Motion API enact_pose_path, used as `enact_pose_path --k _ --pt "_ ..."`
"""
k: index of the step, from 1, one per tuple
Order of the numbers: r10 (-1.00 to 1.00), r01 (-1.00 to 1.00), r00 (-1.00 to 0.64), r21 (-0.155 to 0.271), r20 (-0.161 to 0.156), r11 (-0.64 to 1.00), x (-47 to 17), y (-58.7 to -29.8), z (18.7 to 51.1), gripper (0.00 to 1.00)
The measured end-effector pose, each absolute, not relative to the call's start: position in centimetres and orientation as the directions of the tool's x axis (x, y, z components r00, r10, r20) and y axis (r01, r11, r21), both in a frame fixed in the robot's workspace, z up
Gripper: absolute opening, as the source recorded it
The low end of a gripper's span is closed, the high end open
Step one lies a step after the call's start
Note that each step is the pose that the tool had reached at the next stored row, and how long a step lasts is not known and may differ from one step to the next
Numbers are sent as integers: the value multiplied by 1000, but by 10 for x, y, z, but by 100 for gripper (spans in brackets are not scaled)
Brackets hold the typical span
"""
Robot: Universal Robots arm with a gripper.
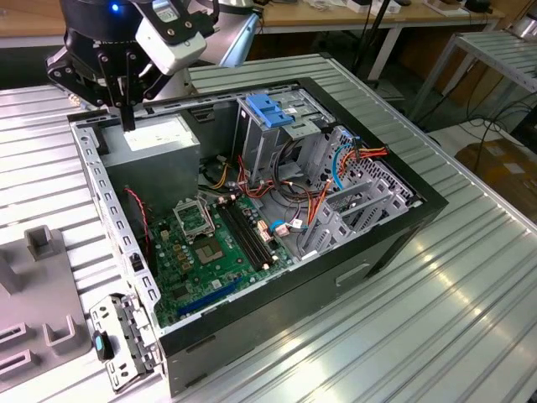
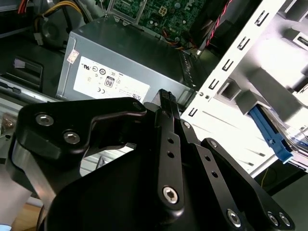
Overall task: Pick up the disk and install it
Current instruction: 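Reach for the disk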
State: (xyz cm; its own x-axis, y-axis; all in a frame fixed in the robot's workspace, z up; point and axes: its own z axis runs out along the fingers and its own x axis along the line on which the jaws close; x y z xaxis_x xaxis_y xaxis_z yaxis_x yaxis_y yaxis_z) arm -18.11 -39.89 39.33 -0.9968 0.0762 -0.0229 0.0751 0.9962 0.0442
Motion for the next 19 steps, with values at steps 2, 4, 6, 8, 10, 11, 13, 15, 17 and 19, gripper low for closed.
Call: enact_pose_path --k 2,4,6,8,10,11,13,15,17,19 --pt "76 75 -997 44 -23 996 -182 -399 393 11" --pt "76 75 -997 44 -23 996 -183 -399 393 11" --pt "76 75 -997 44 -23 996 -185 -399 393 11" --pt "76 75 -997 44 -22 996 -186 -399 393 11" --pt "76 75 -997 44 -22 996 -187 -399 393 11" --pt "76 75 -997 44 -22 996 -188 -399 393 11" --pt "76 75 -997 44 -22 996 -189 -399 393 11" --pt "76 75 -997 44 -22 996 -190 -399 393 11" --pt "76 75 -997 44 -22 996 -191 -399 393 11" --pt "76 75 -997 44 -22 996 -192 -399 393 11"
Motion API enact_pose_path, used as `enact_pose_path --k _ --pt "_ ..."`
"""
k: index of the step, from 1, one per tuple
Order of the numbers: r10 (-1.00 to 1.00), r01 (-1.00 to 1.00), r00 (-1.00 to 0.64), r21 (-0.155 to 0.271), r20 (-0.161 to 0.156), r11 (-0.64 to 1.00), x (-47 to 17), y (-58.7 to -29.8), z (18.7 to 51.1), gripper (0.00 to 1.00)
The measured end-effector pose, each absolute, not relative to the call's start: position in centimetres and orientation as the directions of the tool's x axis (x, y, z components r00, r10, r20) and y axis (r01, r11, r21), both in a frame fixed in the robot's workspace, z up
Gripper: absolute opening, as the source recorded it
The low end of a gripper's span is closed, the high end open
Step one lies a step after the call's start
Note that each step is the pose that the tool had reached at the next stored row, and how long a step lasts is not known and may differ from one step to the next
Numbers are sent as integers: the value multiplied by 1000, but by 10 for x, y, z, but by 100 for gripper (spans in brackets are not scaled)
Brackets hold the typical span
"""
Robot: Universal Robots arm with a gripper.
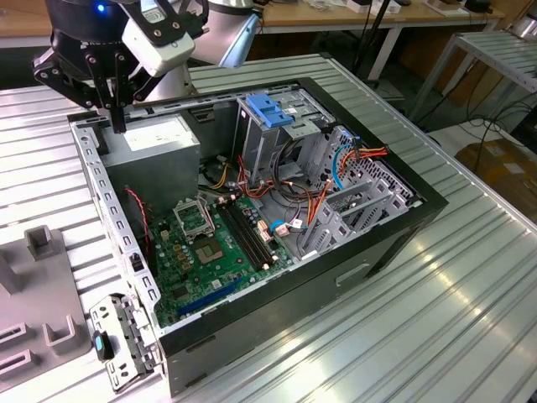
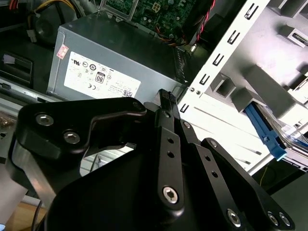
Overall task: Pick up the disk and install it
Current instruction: 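Reach for the disk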
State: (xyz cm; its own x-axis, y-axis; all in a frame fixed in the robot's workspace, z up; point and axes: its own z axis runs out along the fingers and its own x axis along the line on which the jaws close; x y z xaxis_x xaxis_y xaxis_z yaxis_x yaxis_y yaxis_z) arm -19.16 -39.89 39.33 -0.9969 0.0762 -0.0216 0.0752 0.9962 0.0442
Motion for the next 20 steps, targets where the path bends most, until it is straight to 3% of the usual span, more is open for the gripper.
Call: enact_pose_path --k 20 --pt "76 75 -997 44 -21 996 -201 -399 393 11"
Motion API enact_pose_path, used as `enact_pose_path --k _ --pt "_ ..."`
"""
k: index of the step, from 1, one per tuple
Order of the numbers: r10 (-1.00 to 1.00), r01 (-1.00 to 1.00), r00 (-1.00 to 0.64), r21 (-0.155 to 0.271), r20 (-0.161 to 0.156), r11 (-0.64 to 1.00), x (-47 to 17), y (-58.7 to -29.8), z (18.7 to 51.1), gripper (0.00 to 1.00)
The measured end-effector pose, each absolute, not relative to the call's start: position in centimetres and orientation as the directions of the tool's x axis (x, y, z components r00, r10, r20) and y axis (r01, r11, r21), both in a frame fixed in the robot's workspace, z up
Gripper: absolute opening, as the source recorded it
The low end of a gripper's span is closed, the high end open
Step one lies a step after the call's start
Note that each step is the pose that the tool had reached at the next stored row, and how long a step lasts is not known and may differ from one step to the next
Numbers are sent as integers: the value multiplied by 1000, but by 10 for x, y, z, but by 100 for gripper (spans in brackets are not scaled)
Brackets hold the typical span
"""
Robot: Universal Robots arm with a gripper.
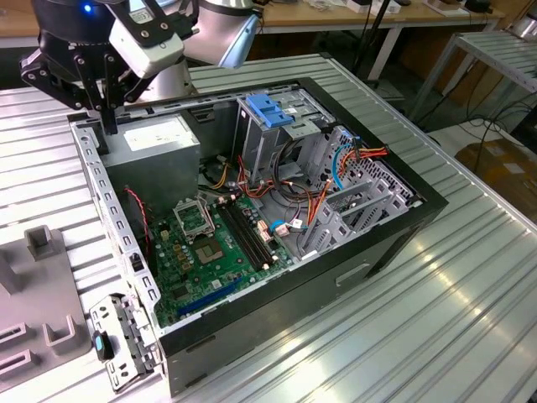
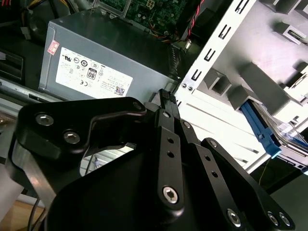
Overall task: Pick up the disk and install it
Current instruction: 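Reach for the disk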
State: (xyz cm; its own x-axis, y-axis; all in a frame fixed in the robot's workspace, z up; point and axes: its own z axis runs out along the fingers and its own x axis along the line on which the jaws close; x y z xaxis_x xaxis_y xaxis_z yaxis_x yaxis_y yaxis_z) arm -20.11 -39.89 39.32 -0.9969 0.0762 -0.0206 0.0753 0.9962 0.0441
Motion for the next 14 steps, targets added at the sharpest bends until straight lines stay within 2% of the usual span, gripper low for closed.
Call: enact_pose_path --k 14 --pt "76 75 -997 44 -20 996 -208 -399 393 11"
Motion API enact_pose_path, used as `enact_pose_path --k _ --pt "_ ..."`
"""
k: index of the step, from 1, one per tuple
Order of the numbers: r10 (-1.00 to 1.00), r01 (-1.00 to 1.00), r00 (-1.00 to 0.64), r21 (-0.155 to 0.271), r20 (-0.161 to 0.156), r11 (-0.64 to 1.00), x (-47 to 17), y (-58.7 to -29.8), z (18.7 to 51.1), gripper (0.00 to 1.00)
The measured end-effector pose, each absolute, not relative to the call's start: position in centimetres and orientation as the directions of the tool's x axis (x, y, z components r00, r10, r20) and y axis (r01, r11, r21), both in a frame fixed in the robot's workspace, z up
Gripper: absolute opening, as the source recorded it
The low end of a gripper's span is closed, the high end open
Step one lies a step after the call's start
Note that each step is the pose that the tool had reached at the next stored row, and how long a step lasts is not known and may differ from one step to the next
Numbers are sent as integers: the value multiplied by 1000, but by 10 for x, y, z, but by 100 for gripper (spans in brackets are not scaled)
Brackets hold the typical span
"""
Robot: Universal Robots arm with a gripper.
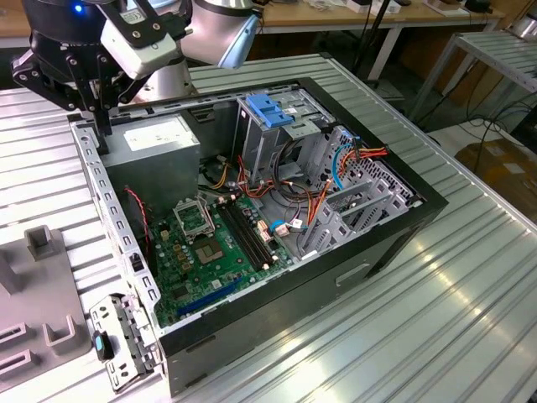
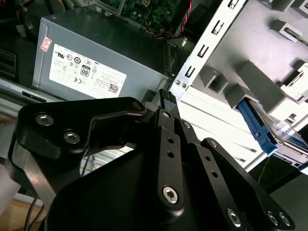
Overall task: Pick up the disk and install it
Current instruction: 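Reach for the disk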
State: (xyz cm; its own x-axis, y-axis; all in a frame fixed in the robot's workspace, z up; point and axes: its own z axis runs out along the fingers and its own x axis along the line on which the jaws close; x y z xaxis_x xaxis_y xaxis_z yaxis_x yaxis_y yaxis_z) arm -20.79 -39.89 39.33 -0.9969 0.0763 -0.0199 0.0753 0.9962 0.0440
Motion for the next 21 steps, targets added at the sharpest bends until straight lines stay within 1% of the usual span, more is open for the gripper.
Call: enact_pose_path --k 21 --pt "76 75 -997 44 -19 996 -221 -399 393 11"
